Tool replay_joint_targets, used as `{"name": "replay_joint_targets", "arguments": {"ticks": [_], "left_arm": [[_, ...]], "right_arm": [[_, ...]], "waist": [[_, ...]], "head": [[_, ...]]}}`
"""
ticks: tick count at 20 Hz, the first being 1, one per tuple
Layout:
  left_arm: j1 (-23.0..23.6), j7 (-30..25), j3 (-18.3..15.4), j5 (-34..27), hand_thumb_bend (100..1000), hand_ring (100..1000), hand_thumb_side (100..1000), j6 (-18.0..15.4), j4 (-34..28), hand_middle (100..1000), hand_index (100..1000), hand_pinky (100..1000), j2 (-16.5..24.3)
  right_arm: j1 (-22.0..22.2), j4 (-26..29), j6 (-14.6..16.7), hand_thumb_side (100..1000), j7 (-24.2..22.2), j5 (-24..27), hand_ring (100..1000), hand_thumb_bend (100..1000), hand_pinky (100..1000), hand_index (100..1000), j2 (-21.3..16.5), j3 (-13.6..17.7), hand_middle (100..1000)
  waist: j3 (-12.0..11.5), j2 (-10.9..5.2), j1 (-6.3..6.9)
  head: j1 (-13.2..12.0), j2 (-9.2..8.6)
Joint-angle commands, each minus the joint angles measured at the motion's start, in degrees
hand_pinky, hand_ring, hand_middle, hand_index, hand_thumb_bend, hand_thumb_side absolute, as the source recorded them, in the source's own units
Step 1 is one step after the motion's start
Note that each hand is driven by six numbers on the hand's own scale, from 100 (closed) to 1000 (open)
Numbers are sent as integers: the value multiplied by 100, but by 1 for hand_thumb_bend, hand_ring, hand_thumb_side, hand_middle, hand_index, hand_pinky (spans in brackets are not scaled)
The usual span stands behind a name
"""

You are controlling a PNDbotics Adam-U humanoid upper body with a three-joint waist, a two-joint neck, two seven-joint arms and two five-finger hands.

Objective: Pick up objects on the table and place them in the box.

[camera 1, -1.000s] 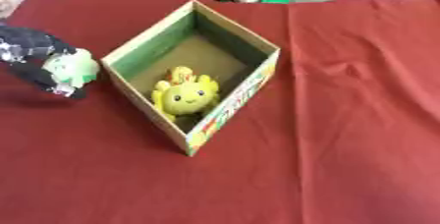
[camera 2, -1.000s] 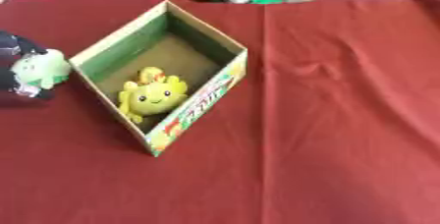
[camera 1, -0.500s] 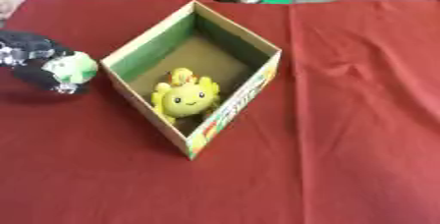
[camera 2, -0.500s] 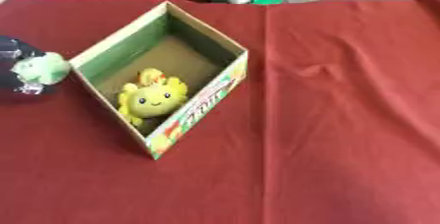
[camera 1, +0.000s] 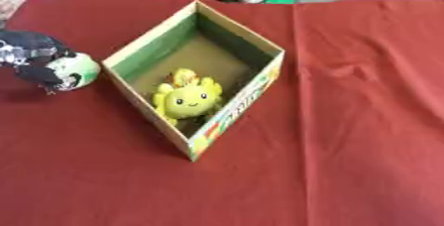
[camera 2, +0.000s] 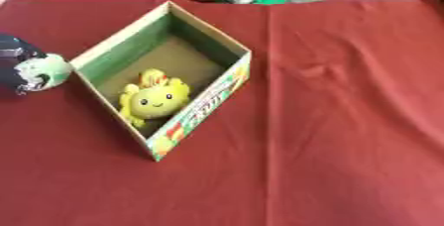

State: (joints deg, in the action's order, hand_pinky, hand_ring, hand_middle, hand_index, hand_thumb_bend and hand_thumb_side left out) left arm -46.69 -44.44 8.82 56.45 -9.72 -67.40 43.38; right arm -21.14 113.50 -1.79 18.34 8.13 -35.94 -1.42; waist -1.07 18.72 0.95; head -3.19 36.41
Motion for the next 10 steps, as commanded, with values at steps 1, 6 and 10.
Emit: {"name": "replay_joint_targets", "arguments": {"ticks": [1, 6, 10], "left_arm": [[-58, 87, -56, -25, 100, 804, 479, 0, -66, 789, 896, 707, 129], [-25, 241, -9, 89, 100, 761, 290, -102, -81, 745, 856, 660, 132], [4, 429, 38, 376, 158, 739, 305, -162, -40, 701, 837, 627, 132]], "right_arm": [[-30, 110, -24, 802, 5, -44, 758, 100, 885, 854, -75, 74, 715], [-34, 110, -29, 806, 9, -32, 758, 100, 886, 850, -47, 88, 714], [-25, 110, -29, 805, 24, -22, 757, 100, 886, 843, -26, 110, 712]], "waist": [[-4, -98, 1], [14, -105, 8], [38, -110, 8]], "head": [[-5, -47], [-6, -70], [-14, -99]]}}
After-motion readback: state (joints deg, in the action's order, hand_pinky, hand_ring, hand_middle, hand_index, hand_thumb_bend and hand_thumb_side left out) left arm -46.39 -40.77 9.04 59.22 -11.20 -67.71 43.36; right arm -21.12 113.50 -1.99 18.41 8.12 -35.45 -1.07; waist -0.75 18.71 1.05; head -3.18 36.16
